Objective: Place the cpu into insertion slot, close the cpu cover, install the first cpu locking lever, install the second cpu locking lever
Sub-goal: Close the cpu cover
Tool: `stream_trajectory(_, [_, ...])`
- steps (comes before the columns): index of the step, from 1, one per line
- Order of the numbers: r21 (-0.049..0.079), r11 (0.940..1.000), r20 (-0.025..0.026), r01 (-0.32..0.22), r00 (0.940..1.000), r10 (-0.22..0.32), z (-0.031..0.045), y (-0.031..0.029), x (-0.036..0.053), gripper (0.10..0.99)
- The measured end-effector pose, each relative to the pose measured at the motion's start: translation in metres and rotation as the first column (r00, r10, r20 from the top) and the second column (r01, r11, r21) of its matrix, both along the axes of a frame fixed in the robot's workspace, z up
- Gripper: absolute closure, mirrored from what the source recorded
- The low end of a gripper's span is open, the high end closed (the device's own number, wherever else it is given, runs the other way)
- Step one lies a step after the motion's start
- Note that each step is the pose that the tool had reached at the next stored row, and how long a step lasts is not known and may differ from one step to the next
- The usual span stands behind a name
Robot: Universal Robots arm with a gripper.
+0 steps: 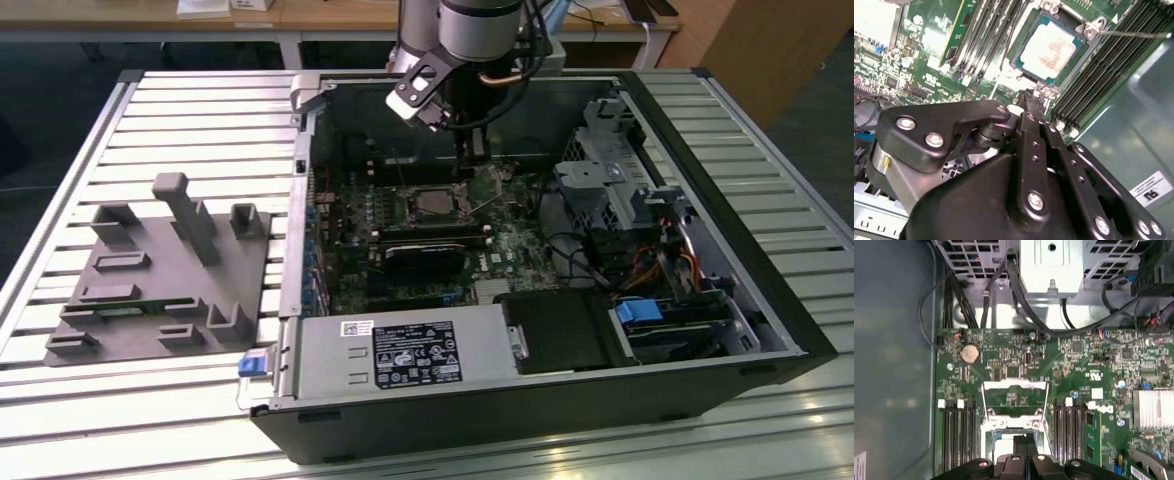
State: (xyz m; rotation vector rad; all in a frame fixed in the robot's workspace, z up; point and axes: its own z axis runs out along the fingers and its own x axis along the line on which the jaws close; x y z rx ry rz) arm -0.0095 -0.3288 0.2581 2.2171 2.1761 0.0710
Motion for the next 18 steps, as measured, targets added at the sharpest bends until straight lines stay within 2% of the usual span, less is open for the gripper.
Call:
stream_trajectory(6, [0.000, 1.0000, -0.0007, 0.000, 1.0000, 0.000, 0.0000, 0.0000, 0.0061, 0.980])
stream_trajectory(11, [0.000, 1.0000, -0.0040, 0.000, 1.0000, 0.000, 0.0000, 0.0000, 0.0151, 0.980])
stream_trajectory(13, [0.000, 1.0000, -0.0075, 0.000, 1.0000, 0.000, 0.0000, 0.0000, 0.0190, 0.980])
stream_trajectory(17, [0.000, 1.0000, -0.0225, 0.000, 0.9997, 0.000, 0.0000, 0.0000, 0.0264, 0.980])
stream_trajectory(18, [0.000, 1.0000, -0.0234, 0.000, 0.9997, 0.000, -0.0001, 0.0000, 0.0272, 0.980])
